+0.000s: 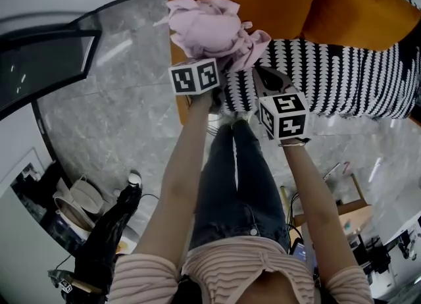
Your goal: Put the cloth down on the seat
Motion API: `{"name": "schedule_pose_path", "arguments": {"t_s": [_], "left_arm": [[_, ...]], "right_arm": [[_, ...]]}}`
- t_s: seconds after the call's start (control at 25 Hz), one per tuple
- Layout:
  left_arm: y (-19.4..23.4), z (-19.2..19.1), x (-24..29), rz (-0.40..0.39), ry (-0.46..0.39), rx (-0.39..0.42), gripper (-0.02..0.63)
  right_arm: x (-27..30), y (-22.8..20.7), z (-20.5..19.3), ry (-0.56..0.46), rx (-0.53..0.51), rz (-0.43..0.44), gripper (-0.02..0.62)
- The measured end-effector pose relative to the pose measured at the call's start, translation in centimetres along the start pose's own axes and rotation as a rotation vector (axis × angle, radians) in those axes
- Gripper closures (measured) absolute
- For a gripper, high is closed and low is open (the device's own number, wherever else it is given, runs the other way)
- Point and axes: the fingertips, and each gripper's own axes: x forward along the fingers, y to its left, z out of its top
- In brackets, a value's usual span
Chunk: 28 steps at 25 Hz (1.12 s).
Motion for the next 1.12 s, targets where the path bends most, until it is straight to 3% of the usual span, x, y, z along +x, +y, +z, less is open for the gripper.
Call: {"name": "schedule_pose_path", "arguments": {"t_s": [0.56,1.12], "left_arm": [[0.7,-5.0,0.3,0.119,0.102,-0.015,0.434],[-0.1,-8.6,1.0,0.169,0.171,-0.026,0.396]], "right_arm": [[-1.8,-0.2,-1.2,-0.011,0.007,-0.012,0.588],[-4.0,-1.5,-2.9,-0.022,0.021,-0.017,0.587]]}}
